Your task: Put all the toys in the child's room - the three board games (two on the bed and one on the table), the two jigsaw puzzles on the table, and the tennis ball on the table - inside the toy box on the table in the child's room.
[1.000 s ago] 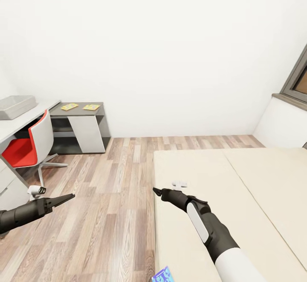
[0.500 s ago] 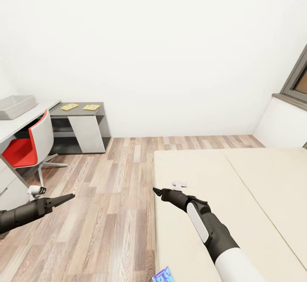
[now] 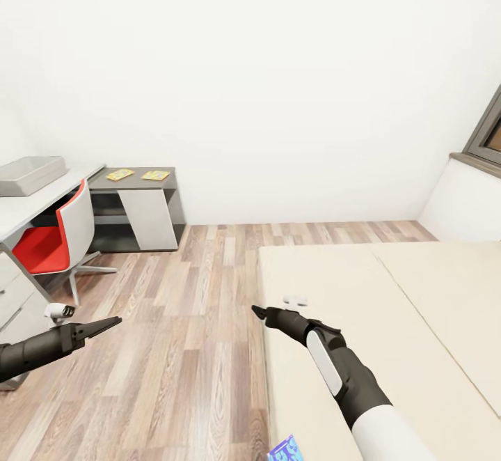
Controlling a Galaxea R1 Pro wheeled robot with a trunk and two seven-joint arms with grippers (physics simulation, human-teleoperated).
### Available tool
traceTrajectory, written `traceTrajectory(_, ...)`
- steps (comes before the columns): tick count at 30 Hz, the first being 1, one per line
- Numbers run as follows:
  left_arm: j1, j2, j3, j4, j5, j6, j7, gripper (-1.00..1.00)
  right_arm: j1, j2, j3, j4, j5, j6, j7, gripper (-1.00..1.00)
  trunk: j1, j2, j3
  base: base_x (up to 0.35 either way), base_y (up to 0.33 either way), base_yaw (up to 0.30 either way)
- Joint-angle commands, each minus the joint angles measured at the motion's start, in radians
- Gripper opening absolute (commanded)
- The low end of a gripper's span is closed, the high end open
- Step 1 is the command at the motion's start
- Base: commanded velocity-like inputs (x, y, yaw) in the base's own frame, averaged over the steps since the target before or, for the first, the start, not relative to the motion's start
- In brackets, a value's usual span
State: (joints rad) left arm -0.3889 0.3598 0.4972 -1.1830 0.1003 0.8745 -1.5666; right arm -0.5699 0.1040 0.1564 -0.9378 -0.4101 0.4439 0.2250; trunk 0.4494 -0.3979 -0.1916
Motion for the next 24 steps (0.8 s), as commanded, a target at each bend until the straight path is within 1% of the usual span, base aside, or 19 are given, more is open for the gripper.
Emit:
traceTrajectory(1,-0.001,0.0,0.0,0.0,-0.001,0.011,-0.004,1.0,-0.001,0.0,-0.002,-0.001,-0.004,0.006,0.0,1.0,0.001,-0.002,-0.002,0.0,0.233,0.0)
traceTrajectory(24,-0.001,0.001,0.001,0.0,-0.001,0.011,-0.004,1.0,-0.001,0.0,-0.006,-0.001,-0.003,0.006,0.001,1.0,0.001,-0.002,-0.002,0.0,0.24,0.0)
